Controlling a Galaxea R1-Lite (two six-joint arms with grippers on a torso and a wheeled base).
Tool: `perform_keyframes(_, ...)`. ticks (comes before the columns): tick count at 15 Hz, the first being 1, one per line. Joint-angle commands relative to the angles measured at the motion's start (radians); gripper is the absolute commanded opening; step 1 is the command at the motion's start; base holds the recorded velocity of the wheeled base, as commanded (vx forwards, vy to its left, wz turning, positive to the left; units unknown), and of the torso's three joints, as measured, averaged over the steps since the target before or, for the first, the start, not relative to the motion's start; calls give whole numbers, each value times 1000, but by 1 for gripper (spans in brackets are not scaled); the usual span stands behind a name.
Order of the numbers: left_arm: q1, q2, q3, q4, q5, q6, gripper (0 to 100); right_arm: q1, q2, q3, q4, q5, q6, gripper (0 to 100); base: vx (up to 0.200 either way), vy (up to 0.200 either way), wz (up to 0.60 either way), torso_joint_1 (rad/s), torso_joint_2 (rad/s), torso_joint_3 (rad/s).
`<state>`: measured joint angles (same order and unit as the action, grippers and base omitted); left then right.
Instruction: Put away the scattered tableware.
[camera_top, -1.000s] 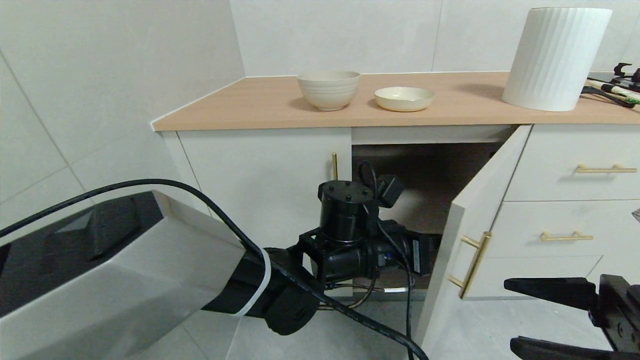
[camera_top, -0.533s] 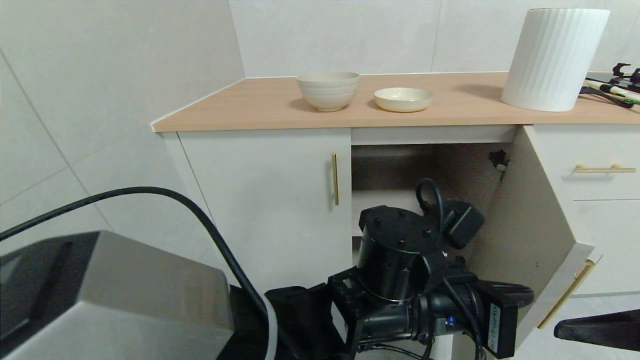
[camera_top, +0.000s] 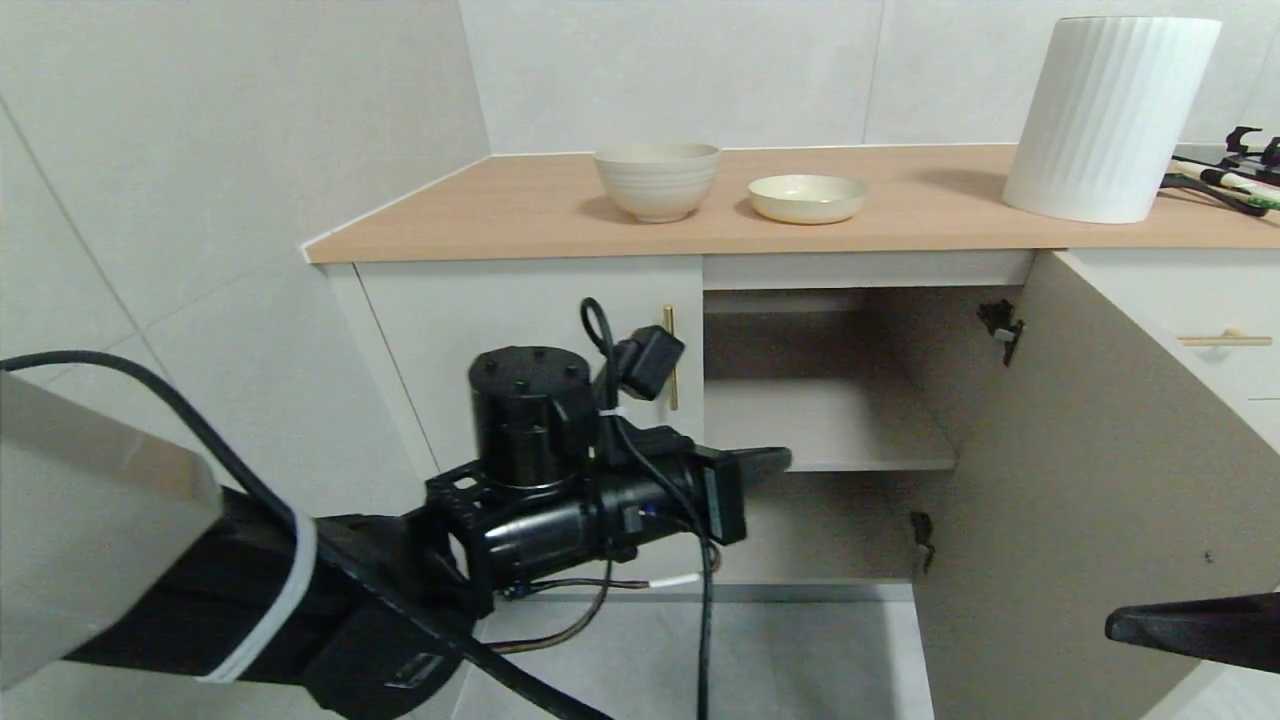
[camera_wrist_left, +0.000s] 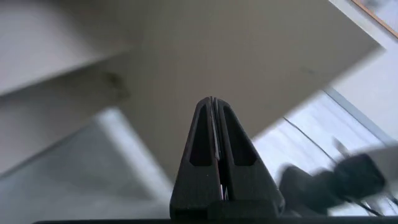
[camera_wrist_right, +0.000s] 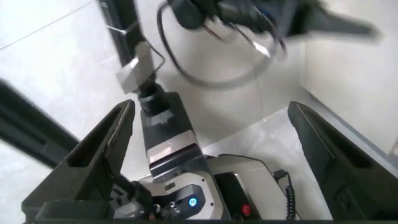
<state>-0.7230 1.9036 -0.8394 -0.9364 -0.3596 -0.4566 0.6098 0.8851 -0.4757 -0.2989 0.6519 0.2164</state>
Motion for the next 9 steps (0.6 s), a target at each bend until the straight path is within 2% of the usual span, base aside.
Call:
perform_keyframes(1, 166, -201, 140, 10, 2, 26, 0, -15, 163, -73, 3, -126, 0, 100, 0, 0, 0, 0, 0, 0)
perform_keyframes(2, 224, -255, 175, 45, 2, 78, 0, -12, 235, -116, 1, -225, -2, 100, 0, 0, 0, 0, 0, 0)
perform_keyframes(3, 309, -331, 207, 117, 2, 161, 0, -5, 310, -155, -3, -321, -3, 100, 0, 0, 0, 0, 0, 0)
perform_keyframes(4, 361, -391, 217, 189, 2, 200, 0, -5, 351, -190, 1, -357, -2, 100, 0, 0, 0, 0, 0, 0)
perform_keyframes(5, 401, -475, 209, 301, 2, 208, 0, -10, 402, -227, 3, -385, -2, 100, 0, 0, 0, 0, 0, 0)
perform_keyframes(6, 418, -511, 200, 360, 2, 208, 0, -18, 422, -238, 3, -396, -3, 100, 0, 0, 0, 0, 0, 0)
perform_keyframes(8, 444, -606, 129, 559, 2, 208, 0, -77, 492, -302, 3, -403, -11, 100, 0, 0, 0, 0, 0, 0)
perform_keyframes(9, 451, -623, 102, 613, 2, 208, 0, -101, 517, -333, 4, -405, -9, 100, 0, 0, 0, 0, 0, 0)
